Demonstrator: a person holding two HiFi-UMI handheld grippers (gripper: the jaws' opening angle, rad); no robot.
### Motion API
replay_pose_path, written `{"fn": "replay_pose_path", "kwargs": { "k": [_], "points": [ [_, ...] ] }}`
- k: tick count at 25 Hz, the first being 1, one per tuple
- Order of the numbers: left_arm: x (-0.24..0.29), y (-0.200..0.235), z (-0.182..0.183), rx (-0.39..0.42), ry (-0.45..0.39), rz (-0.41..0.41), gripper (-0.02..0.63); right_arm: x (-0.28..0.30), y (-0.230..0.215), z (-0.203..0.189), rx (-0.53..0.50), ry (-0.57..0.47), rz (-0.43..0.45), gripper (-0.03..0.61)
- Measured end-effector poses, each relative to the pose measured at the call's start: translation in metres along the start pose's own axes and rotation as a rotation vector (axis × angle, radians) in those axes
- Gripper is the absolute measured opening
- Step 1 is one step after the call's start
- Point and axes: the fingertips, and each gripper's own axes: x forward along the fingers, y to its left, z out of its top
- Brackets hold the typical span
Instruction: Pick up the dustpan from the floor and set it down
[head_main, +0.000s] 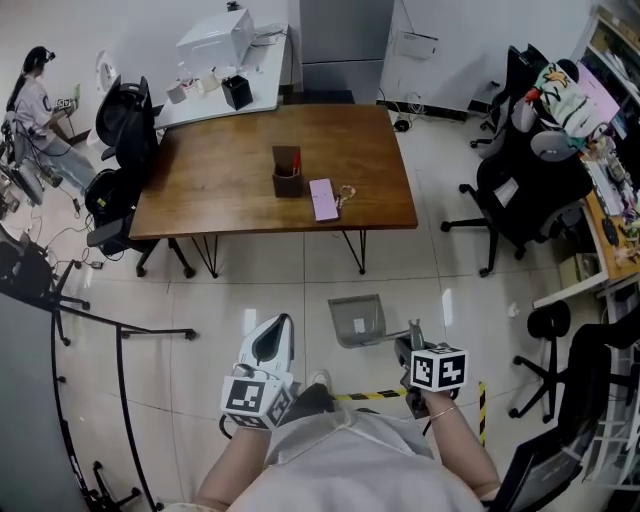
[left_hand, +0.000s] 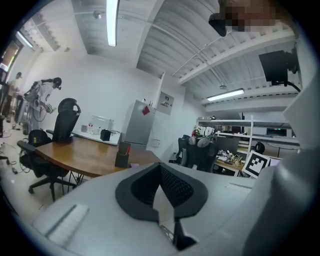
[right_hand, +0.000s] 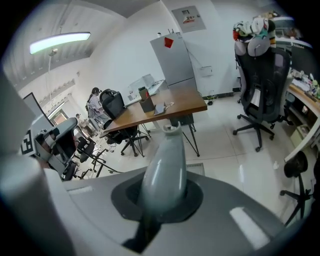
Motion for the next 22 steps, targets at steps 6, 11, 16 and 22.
{"fn": "replay_pose_path", "kwargs": {
  "k": [6, 11, 16, 22],
  "points": [
    [0.039, 0.032, 0.018, -0.011, 0.011, -0.004, 0.011, 0.04, -0.002, 0.034, 0.011, 0.011, -0.019, 0.002],
    [0.054, 0.037, 0.016, 0.011, 0.025, 0.026, 0.012, 0.074, -0.024, 0.049, 0.052, 0.046, -0.037, 0.002],
    [0.076, 0.052, -0.011, 0.043, 0.062, 0.037, 0.012, 0.12, -0.056, 0.056, 0.068, 0.067, -0.045, 0.002],
    [0.102, 0.062, -0.072, 0.101, 0.066, 0.059, 0.012, 0.191, -0.109, 0.04, 0.082, 0.07, -0.073, 0.002]
  ]
}}
